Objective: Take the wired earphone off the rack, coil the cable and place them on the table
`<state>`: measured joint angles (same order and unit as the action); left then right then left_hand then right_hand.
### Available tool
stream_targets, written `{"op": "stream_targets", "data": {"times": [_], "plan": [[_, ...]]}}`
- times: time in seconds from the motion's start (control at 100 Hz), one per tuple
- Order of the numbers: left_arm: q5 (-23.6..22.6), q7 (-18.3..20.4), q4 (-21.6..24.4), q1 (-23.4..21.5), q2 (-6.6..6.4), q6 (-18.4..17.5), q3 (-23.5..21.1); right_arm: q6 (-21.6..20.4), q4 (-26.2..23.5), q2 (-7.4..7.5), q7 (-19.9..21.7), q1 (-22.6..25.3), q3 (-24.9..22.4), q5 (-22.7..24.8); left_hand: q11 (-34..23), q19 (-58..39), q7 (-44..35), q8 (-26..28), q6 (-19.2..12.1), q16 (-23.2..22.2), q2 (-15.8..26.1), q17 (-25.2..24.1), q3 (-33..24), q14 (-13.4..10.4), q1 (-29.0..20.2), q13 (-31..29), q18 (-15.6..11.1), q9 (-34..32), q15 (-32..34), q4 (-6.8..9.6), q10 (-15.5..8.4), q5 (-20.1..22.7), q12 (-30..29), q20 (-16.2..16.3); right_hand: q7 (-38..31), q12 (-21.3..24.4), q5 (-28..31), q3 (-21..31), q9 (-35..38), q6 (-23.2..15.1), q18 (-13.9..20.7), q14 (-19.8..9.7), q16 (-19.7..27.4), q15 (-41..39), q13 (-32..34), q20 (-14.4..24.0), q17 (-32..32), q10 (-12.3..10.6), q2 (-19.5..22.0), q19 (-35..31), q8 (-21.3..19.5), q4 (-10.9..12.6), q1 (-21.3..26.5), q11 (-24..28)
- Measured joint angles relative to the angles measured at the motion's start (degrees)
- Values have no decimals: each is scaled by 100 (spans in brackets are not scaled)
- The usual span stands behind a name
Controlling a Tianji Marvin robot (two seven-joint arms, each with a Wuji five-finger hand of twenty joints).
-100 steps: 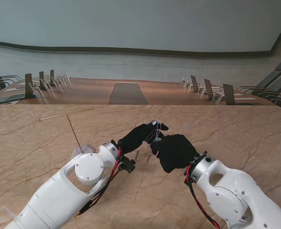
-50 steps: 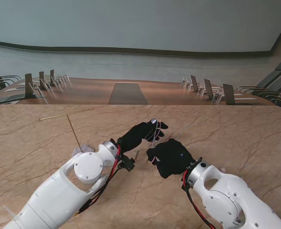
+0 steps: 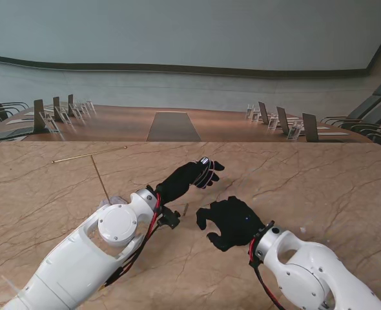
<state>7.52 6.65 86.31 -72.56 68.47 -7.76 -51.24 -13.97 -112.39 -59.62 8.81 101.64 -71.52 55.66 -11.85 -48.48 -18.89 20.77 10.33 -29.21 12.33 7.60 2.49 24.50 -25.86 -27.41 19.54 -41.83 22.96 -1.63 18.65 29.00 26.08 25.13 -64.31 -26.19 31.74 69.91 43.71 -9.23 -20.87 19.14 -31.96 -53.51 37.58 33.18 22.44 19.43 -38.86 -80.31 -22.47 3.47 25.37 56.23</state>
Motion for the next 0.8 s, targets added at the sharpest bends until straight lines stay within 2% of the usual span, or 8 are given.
{"op": "stream_targets", "data": {"times": [0.21,0.44,0.62,0.8], "plan": [[-25,-7,-15,2,-1,-55,-23,6,-18,-2,-17,222,-162,-15,0,1,0,0,0,1,0,0,0,0,0,0,0,1,0,0,-1,0,0,-2,2,0,0,-72,-1,0,13,-5,0,21,28,0,-47,0,47,23,62,3,38,-58],[-49,-58,-40,1,-2,-126,-42,140,-30,-34,-280,544,-451,122,0,26,0,0,0,24,0,-59,0,-3,0,51,0,1,-27,0,-15,0,-2,-2,2,0,19,-129,-1,0,46,-5,0,24,30,-2,-51,0,47,25,129,3,38,-61],[-61,-128,-105,15,6,-192,-24,221,-30,-59,-458,703,-638,194,0,136,0,0,-37,41,0,-173,0,-166,-54,217,-6,4,-99,0,-112,0,-49,-21,2,0,103,-130,9,1,47,-5,0,24,37,-2,-51,0,47,26,133,3,38,-61],[-85,-166,-161,33,18,-224,-14,292,-27,-91,-687,777,-787,267,18,212,0,12,-116,100,0,-215,0,-212,-56,271,-90,5,-179,0,-135,0,-118,-82,1,0,170,-200,138,1,48,16,-22,-37,60,-2,39,1,106,26,185,3,38,-61]]}}
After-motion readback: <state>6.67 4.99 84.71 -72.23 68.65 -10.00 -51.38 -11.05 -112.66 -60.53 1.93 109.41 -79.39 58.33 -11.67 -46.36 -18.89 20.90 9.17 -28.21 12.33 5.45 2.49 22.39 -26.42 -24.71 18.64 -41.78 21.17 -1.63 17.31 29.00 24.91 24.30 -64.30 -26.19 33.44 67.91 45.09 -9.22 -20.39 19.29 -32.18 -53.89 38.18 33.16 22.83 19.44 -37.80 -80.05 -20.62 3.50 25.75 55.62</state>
